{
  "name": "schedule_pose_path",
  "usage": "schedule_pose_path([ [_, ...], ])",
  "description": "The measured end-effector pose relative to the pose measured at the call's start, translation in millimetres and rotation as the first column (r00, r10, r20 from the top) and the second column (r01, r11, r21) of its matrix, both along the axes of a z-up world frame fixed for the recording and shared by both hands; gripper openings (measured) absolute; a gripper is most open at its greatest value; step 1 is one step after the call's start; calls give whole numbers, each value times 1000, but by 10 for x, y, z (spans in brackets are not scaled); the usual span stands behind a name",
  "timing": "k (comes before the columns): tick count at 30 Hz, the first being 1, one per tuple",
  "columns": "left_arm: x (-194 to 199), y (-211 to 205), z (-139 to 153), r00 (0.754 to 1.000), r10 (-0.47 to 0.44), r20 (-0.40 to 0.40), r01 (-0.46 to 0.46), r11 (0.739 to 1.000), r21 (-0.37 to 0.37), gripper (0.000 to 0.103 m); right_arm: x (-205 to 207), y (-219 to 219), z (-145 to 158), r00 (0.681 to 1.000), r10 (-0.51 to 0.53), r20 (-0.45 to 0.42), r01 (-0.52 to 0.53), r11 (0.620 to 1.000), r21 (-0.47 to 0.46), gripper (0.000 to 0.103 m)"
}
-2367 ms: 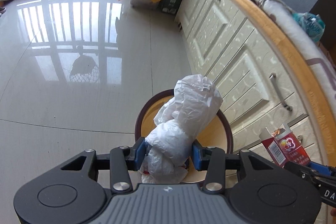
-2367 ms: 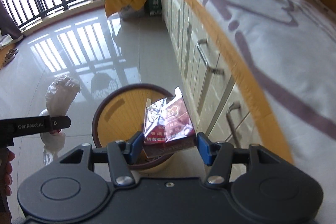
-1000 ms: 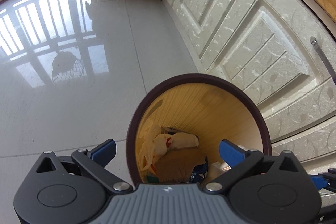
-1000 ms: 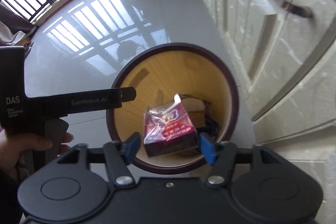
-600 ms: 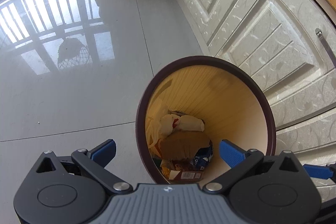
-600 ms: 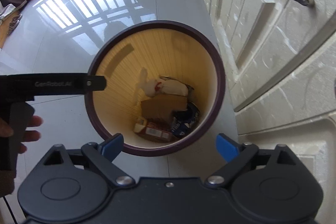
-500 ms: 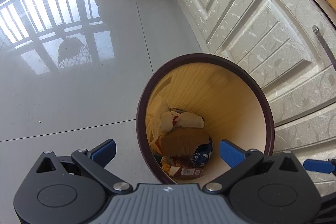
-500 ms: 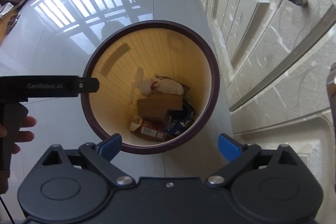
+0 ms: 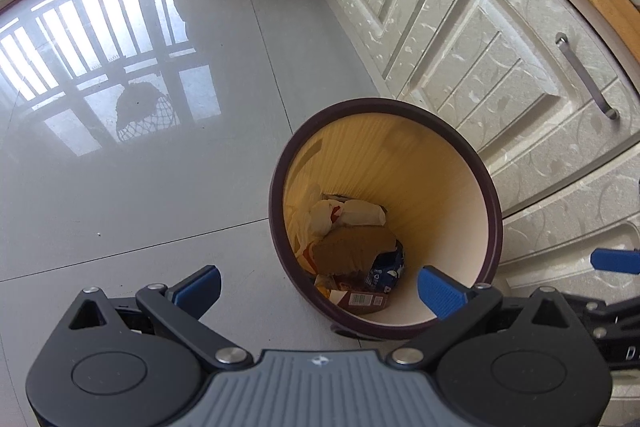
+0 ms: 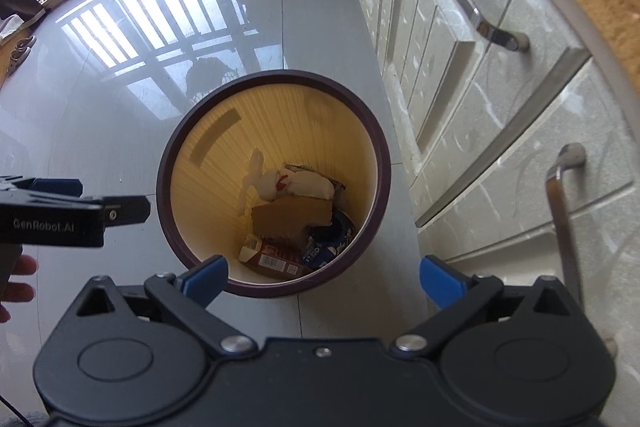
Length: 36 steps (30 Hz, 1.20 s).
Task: Collect trash
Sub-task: 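Withdraw both tools from the wastebasket back toward the bed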
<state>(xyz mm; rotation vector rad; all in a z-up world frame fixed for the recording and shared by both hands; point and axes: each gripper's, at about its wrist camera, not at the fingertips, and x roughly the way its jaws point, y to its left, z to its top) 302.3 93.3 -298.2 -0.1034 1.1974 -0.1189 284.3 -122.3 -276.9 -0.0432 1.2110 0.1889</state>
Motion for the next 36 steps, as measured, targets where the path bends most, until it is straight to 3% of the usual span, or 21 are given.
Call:
schedule_pose_path([
  [17, -465, 35, 613, 997, -2, 72, 1, 1000, 12, 103, -275, -67, 417, 996, -16, 90, 17, 1000, -6, 103],
  [36, -956, 11, 1318, 972, 35, 234, -34, 999, -9, 103, -738, -102, 1255, 957, 0, 290, 5, 1000, -18, 103],
])
